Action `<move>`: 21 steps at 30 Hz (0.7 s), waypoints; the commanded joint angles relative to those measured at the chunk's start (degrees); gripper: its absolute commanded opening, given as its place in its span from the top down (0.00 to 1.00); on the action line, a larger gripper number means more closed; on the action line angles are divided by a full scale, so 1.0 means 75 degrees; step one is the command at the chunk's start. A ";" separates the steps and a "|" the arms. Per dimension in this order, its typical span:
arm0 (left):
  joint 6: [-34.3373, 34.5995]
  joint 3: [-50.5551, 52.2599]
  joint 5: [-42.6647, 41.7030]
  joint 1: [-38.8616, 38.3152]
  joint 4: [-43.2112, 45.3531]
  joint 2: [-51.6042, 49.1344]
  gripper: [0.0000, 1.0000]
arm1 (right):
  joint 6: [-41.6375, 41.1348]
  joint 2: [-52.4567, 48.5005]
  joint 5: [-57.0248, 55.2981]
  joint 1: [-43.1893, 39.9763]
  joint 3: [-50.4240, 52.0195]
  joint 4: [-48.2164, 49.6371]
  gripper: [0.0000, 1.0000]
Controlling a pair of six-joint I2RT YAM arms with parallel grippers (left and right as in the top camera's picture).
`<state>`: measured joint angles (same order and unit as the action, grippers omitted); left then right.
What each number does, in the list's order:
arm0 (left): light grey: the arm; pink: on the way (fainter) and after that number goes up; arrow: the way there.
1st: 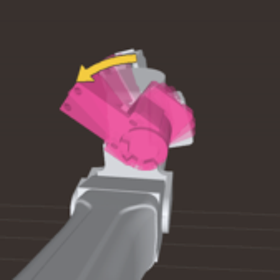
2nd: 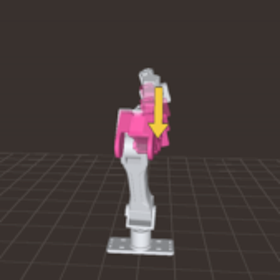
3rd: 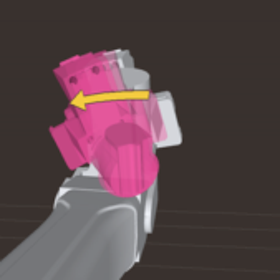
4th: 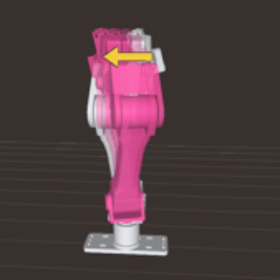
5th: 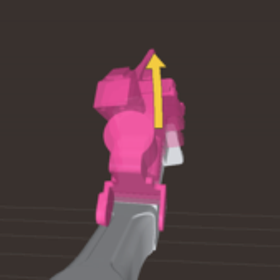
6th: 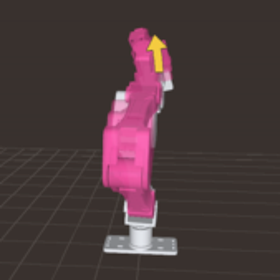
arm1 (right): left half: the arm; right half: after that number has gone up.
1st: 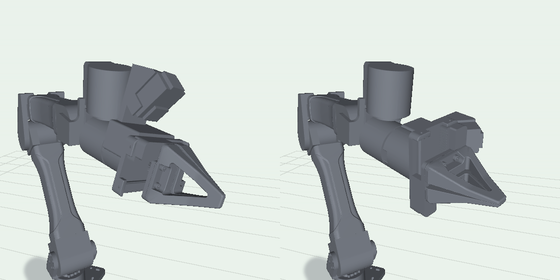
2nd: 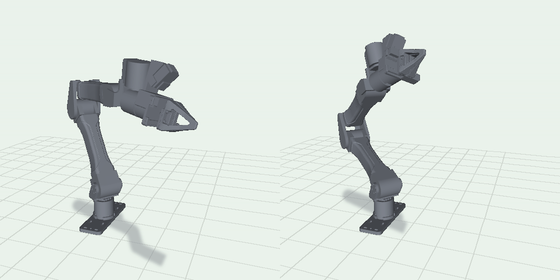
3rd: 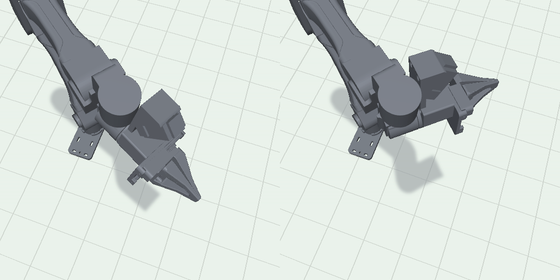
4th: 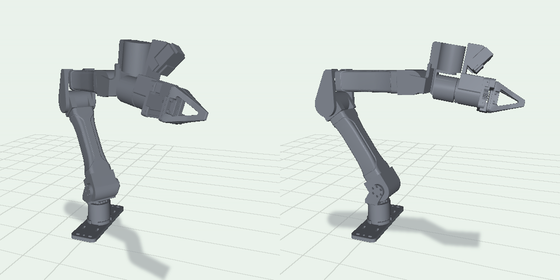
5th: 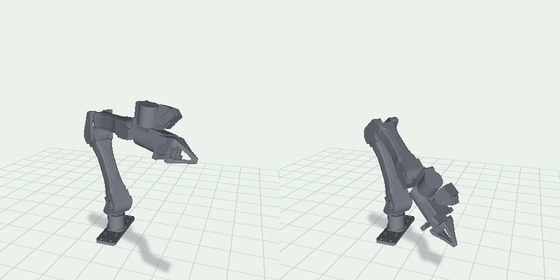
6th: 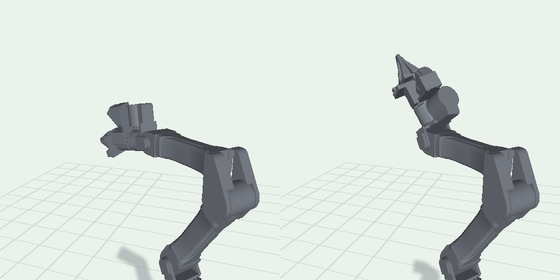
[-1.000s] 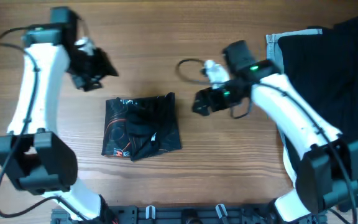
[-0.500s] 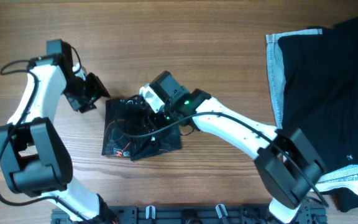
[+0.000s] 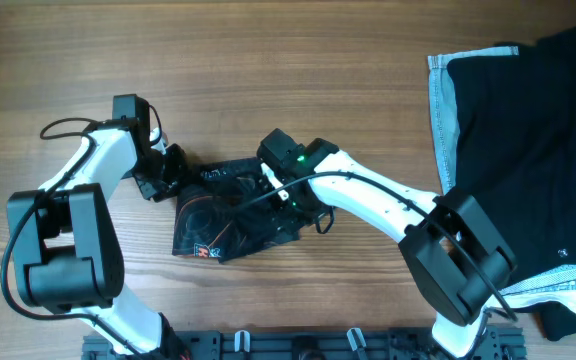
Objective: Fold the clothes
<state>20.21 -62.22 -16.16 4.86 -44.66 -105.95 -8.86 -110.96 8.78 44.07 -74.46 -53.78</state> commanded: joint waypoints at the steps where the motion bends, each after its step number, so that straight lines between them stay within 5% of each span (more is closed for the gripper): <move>1: -0.0096 0.0067 0.0175 0.0085 0.0050 0.0006 0.47 | -0.1096 0.0000 -0.1000 -0.0087 -0.0041 -0.0265 0.13; 7: -0.0038 0.0067 0.0166 0.0312 0.0038 0.0006 0.47 | 0.0061 0.1419 0.0326 -0.0259 -0.0414 0.0516 0.13; 10: -0.0038 0.0067 0.0154 0.0312 0.0012 0.0006 0.46 | 0.0192 0.1664 0.1023 -0.0259 -0.0414 0.1285 0.37; 18: -0.0041 0.0067 0.0143 0.0312 0.0017 0.0006 0.44 | 0.0213 0.0350 0.1699 -0.0023 -0.0256 0.1443 0.37; 19: -0.0041 0.0067 0.0140 0.0312 0.0017 0.0006 0.43 | 0.0210 0.0184 0.1699 -0.0012 -0.0256 0.1483 0.42; 21: -0.0041 0.0067 0.0143 0.0312 0.0015 0.0006 0.43 | 0.0216 -0.0038 0.1693 -0.0009 -0.0256 0.1457 0.87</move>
<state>20.23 -62.22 -16.16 6.87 -44.53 -105.95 -7.88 -108.16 19.55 43.70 -76.95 -42.96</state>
